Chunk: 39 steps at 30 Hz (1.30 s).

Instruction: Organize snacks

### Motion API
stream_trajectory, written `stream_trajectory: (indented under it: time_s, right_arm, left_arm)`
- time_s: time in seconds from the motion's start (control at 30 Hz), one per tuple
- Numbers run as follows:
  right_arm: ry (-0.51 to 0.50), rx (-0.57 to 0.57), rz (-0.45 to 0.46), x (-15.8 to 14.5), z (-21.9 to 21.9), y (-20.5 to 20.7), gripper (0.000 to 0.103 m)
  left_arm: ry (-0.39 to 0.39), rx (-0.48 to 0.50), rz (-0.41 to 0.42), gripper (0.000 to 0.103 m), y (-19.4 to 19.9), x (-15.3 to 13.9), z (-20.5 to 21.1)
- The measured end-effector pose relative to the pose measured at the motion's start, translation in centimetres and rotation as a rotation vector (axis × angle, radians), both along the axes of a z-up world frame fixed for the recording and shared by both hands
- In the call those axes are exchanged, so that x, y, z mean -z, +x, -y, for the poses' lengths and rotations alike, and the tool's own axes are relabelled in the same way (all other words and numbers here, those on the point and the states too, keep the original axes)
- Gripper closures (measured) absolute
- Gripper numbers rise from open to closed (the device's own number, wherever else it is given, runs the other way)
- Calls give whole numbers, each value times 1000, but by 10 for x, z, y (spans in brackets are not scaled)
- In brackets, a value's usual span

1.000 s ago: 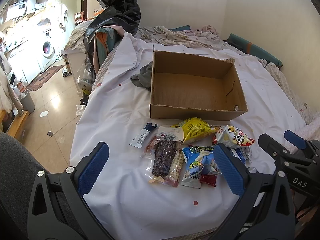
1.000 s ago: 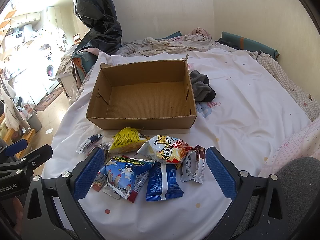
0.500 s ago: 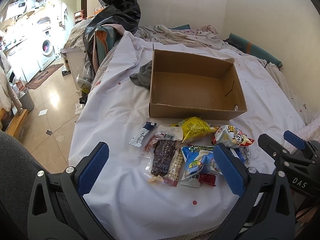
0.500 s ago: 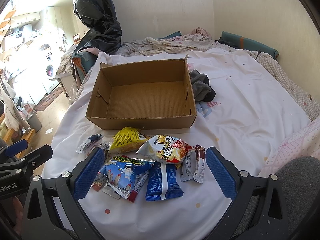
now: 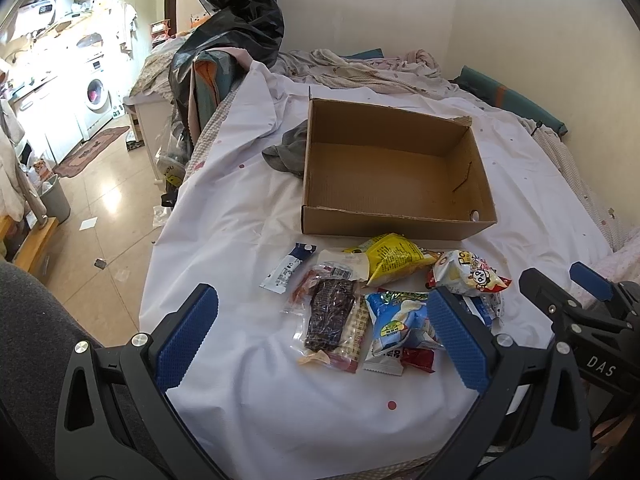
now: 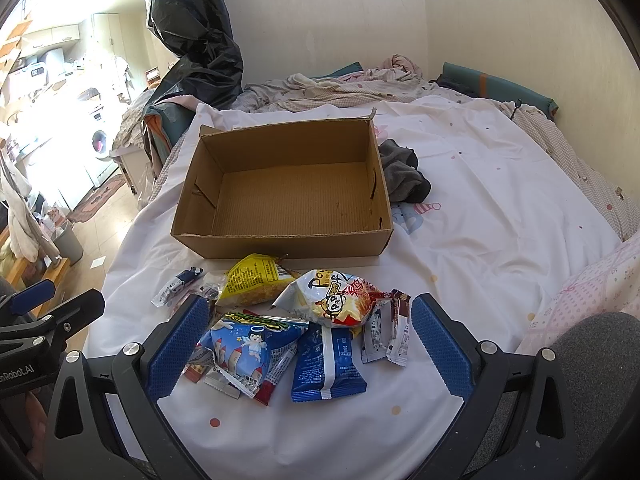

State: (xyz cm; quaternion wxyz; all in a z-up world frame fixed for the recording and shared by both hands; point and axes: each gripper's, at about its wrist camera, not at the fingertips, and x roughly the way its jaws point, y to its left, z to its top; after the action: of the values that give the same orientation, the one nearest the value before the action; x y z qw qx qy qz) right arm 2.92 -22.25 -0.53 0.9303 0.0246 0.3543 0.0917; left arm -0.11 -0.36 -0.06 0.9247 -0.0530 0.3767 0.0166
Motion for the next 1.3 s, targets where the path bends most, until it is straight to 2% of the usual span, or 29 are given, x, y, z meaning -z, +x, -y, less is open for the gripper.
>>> stream_trajectory:
  time_s: [1.13, 1.2, 1.3]
  right_arm:
    - [5, -1, -7, 2, -2, -3, 0]
    - [21, -2, -16, 2, -1, -2, 0]
    - [106, 17, -64, 1, 14, 5, 0]
  left_arm:
    - [3, -6, -9, 0, 0, 2, 0]
    - [-3, -9, -12, 0, 0, 2, -1]
    - [-25, -29, -19, 0, 1, 3, -6]
